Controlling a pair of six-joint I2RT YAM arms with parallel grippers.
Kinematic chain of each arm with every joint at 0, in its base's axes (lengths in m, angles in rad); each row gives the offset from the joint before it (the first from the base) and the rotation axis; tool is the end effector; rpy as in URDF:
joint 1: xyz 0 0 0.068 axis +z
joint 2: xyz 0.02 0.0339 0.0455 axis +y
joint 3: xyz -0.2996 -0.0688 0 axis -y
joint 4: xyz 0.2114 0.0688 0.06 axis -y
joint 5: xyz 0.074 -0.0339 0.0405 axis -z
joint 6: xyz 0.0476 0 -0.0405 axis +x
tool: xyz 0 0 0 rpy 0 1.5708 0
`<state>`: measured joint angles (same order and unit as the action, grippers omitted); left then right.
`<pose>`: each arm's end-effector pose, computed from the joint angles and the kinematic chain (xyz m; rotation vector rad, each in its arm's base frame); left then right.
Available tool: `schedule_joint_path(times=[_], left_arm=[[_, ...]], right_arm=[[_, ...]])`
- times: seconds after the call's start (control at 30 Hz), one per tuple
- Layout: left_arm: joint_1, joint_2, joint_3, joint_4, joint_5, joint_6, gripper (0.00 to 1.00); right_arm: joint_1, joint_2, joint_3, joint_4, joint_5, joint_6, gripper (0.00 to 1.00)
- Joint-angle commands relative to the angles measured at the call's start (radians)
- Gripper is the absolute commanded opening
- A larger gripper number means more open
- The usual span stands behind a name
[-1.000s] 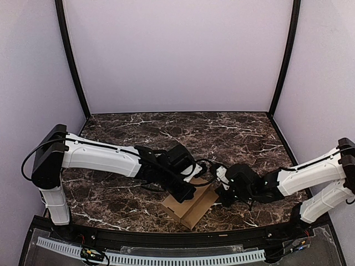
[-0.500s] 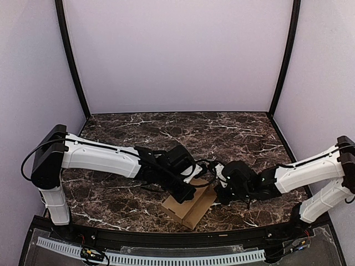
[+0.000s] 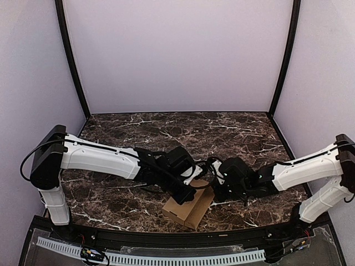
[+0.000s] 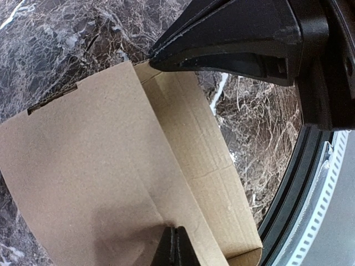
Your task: Fold the paper box
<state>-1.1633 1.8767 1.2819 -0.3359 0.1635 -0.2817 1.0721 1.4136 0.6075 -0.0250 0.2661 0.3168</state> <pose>0.1479 -0.3622 0.2334 1.2037 2.3817 -0.7486 0.1275 0.2079 0.2098 -0.7656 2.2661 0.3470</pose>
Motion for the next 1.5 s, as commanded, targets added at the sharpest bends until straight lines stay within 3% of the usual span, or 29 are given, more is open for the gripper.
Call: schedule_joint_path(times=[0.0, 0.2, 0.33, 0.5, 0.73, 0.87, 1.03, 1.17, 1.47], left_arm=[[-0.016, 0.009, -0.05, -0.027, -0.003, -0.016, 0.01], [-0.016, -0.006, -0.057, -0.003, -0.032, -0.045, 0.01], [-0.013, -0.014, -0.05, 0.015, -0.042, -0.053, 0.01], [-0.009, -0.048, -0.024, 0.031, -0.076, -0.069, 0.01], [0.041, -0.204, 0.005, -0.062, -0.206, -0.07, 0.12], [0.08, -0.265, -0.028, -0.103, -0.221, -0.075, 0.12], [0.132, -0.272, -0.116, -0.083, -0.187, -0.121, 0.1], [0.17, -0.248, -0.227, 0.025, -0.112, -0.154, 0.04], [0.18, -0.126, -0.251, 0.088, 0.002, -0.185, 0.01]], right_arm=[[0.002, -0.072, -0.003, 0.104, -0.029, 0.053, 0.0], [0.001, -0.221, -0.083, 0.064, -0.014, 0.112, 0.15], [-0.002, -0.311, -0.123, -0.019, -0.011, 0.154, 0.16], [-0.002, -0.427, -0.184, -0.12, -0.077, 0.271, 0.13], [-0.002, -0.482, -0.212, -0.267, -0.194, 0.459, 0.0], [0.003, -0.458, -0.199, -0.28, -0.224, 0.512, 0.0], [0.024, -0.299, -0.138, -0.257, -0.236, 0.565, 0.0], [0.038, -0.18, -0.095, -0.242, -0.22, 0.599, 0.0], [0.073, -0.045, -0.023, -0.145, -0.211, 0.662, 0.0]])
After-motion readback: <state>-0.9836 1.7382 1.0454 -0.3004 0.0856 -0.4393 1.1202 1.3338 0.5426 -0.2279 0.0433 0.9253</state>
